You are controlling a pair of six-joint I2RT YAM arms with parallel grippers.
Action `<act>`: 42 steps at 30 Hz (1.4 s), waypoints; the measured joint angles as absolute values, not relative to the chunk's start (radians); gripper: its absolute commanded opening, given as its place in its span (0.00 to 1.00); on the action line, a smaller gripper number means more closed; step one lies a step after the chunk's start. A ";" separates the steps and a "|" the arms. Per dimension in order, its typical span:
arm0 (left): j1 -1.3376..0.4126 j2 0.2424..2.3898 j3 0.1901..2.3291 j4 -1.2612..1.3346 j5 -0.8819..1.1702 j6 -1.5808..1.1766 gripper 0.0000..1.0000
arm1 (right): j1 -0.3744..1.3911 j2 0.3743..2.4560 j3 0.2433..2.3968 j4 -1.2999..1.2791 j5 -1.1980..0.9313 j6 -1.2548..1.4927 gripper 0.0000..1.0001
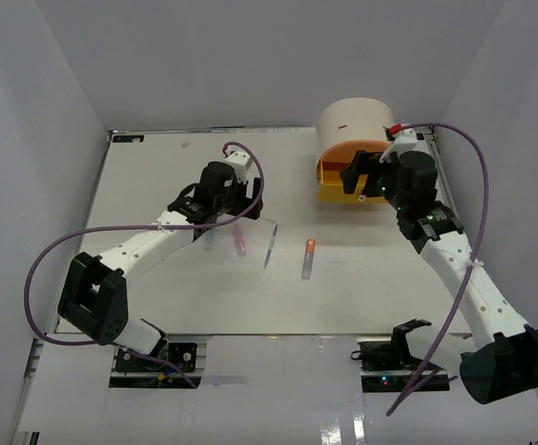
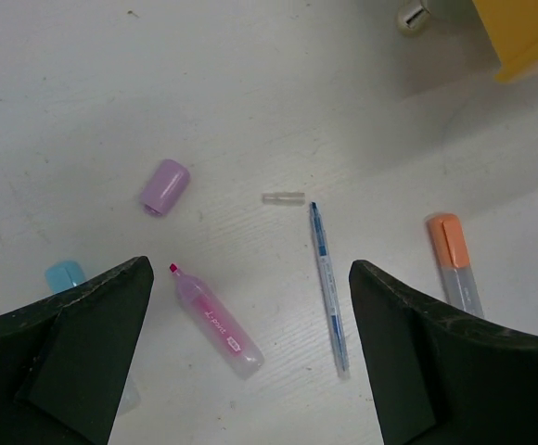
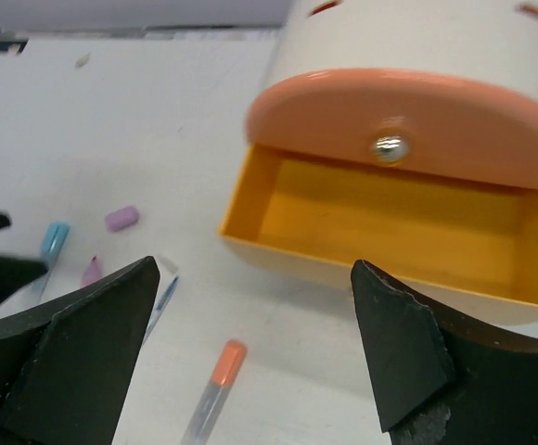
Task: Sort the stationery into containers
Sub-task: Place the pen in the drawer, then pick up the pen from the center of the board.
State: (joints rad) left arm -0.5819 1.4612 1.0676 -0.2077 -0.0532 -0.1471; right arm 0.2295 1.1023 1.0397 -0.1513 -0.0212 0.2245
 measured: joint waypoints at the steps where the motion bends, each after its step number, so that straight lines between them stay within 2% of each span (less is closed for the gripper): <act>1: -0.566 1.466 1.074 -0.211 -0.053 -0.162 0.98 | 0.289 1.098 1.040 -0.162 0.006 0.221 0.90; 6: -0.470 1.481 1.079 -0.232 -0.037 -0.240 0.98 | 0.581 1.148 1.040 -0.226 0.163 0.225 0.90; 12: -0.396 1.480 1.079 -0.237 -0.036 -0.294 0.98 | 0.844 1.326 1.040 -0.251 0.295 0.282 0.90; 17: -0.357 1.475 1.079 -0.236 -0.044 -0.319 0.98 | 0.946 1.519 1.042 -0.252 0.345 0.351 0.91; 22: -0.331 1.473 1.079 -0.236 -0.046 -0.333 0.98 | 0.985 1.662 1.064 -0.236 0.409 0.411 1.00; 24: -0.326 1.473 1.079 -0.235 -0.047 -0.336 0.98 | 0.992 1.709 1.093 -0.237 0.430 0.428 1.00; 25: -0.324 1.473 1.079 -0.235 -0.047 -0.338 0.98 | 0.994 1.729 1.109 -0.236 0.439 0.438 0.94; 32: -0.324 1.473 1.079 -0.235 -0.046 -0.341 0.98 | 0.999 1.802 1.140 -0.209 0.473 0.483 0.83; 42: -0.324 1.467 1.079 -0.234 -0.045 -0.341 0.98 | 0.999 1.841 1.148 -0.205 0.483 0.501 0.61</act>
State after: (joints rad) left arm -0.3244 1.4666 1.0790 -0.2344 -0.0452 -0.3408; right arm 0.9989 1.8412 1.1481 -0.2050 0.4828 0.5007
